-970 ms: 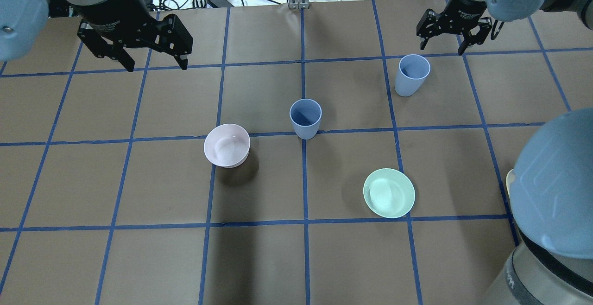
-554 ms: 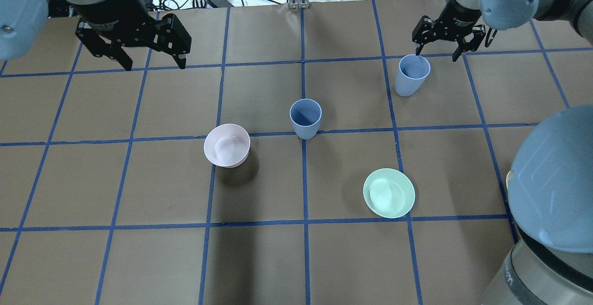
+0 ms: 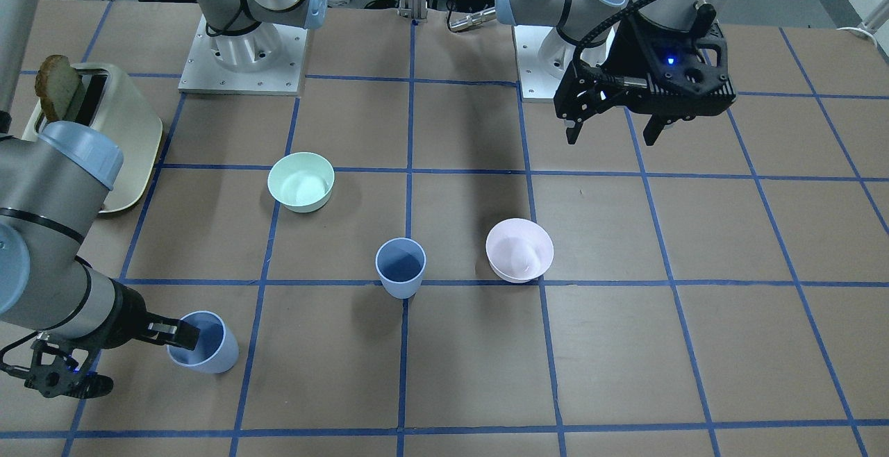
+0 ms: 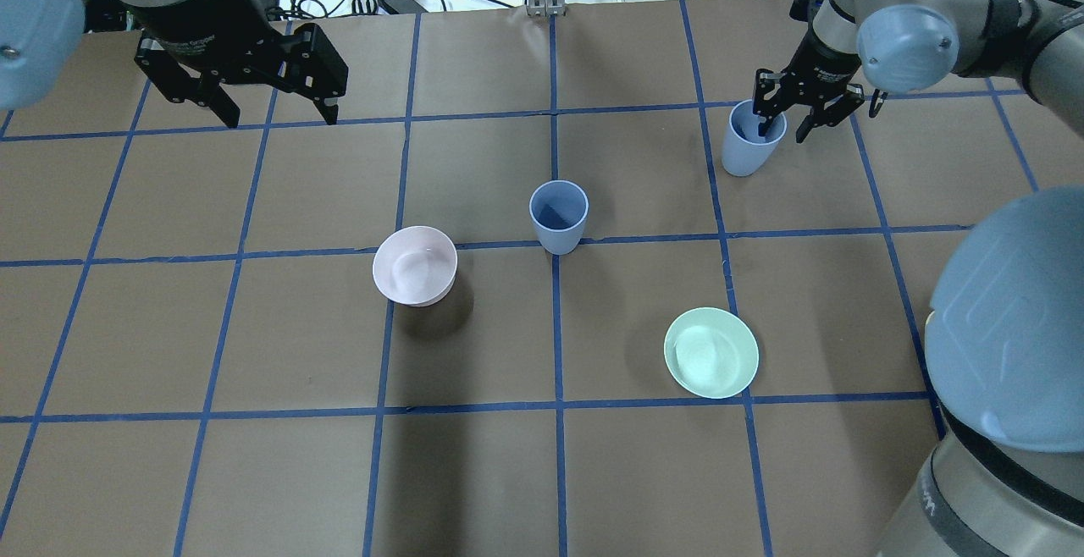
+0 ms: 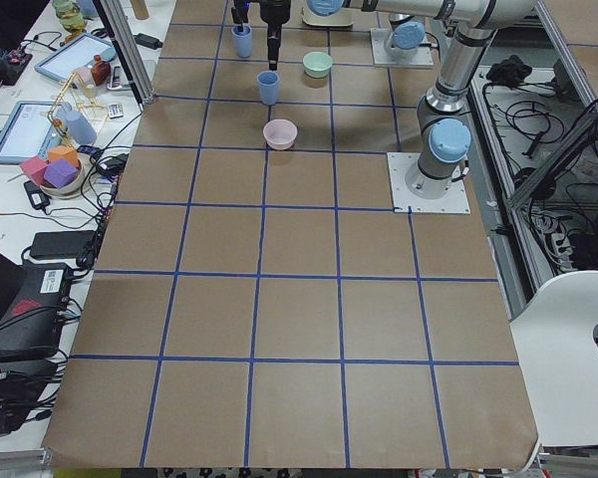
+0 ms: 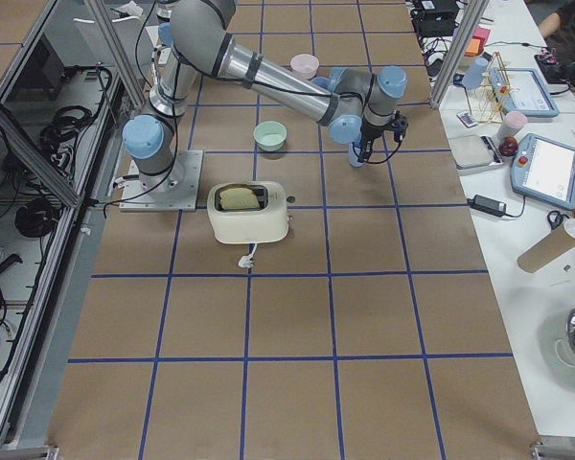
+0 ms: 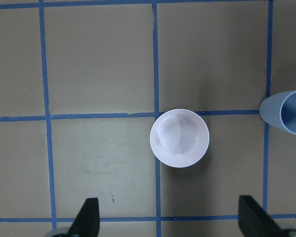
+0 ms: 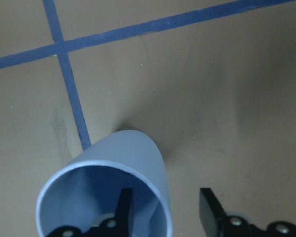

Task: Stack blue cups with both arms

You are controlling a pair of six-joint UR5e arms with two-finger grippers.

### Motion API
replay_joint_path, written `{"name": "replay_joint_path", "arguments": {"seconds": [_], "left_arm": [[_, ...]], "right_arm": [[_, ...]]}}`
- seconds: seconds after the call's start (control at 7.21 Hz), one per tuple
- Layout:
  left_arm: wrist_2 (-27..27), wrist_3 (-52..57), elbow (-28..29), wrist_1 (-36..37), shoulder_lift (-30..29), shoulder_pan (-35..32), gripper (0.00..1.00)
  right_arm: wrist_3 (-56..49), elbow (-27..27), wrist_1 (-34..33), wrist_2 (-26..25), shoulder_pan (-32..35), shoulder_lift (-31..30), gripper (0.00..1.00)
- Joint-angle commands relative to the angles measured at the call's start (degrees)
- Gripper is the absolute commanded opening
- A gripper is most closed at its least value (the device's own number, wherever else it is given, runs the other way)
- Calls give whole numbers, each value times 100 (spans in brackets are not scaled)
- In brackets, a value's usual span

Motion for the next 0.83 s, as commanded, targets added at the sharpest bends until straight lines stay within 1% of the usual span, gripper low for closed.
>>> {"name": "replay_joint_path", "arguments": {"seconds": [0.0, 0.28, 0.42, 0.55, 0.69], "left_arm": [[3, 0, -6, 0, 5, 0, 100], [12, 0, 3, 0, 5, 0, 100], [20, 0, -6, 0, 13, 0, 100], [21, 0, 3, 0, 14, 0, 100], [21, 0, 3, 0, 14, 0, 100]], "right_arm": [[-129, 38, -80, 179, 30, -50, 0], [-192, 82, -71, 118, 39, -129, 0], [-157, 30, 16, 117, 56, -408, 0], [-78, 29, 356, 126, 317, -828, 0], [105, 29, 482, 100, 729, -1059, 0]]}}
